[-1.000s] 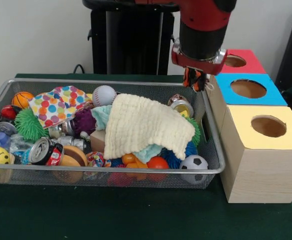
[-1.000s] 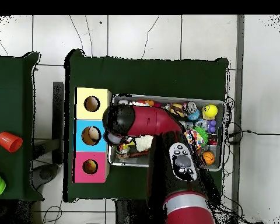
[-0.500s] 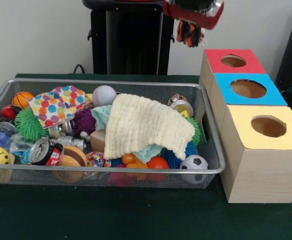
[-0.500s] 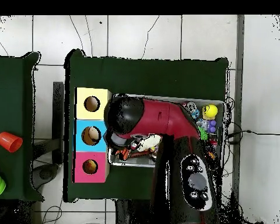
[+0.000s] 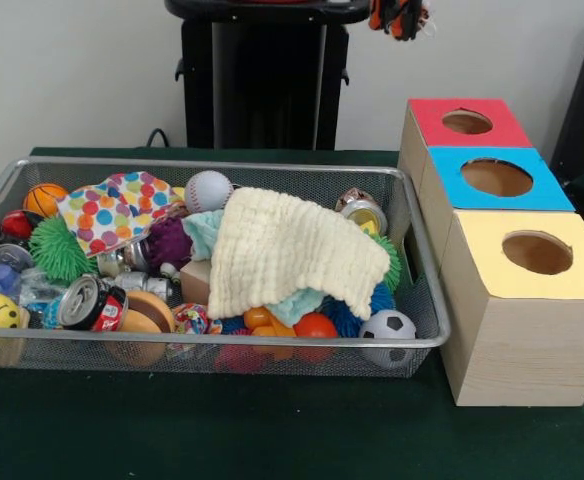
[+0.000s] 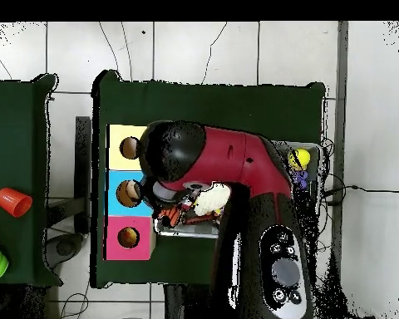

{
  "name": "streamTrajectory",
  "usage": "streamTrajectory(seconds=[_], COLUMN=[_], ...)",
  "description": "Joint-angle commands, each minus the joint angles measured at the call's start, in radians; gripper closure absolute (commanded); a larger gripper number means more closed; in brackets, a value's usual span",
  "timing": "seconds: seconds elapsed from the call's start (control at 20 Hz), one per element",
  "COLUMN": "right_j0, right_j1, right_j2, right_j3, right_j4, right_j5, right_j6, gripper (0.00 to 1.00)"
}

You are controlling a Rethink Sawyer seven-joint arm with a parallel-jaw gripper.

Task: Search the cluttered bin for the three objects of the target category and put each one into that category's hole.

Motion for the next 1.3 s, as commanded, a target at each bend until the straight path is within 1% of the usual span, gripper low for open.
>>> streamTrajectory(seconds=[0.05,0.2,0.4,0.65,0.85,0.95,1.1,1.3], right_j0=[0.051,0.090,0.137,0.174,0.192,0.205,0.206,0.197], right_j1=[0.035,0.048,0.062,0.086,0.116,0.132,0.141,0.143], right_j2=[-0.001,-0.011,-0.030,-0.046,-0.049,-0.052,-0.053,-0.059], right_j3=[0.090,0.146,0.178,0.205,0.225,0.224,0.251,0.256], right_j4=[0.051,0.088,0.119,0.148,0.170,0.165,0.175,0.176], right_j5=[-0.131,-0.226,-0.285,-0.341,-0.390,-0.401,-0.448,-0.455], right_j6=[0.239,0.267,0.288,0.281,0.260,0.250,0.228,0.204], gripper=[1.00,1.00,1.00,1.00,1.00,1.00,1.00,1.00])
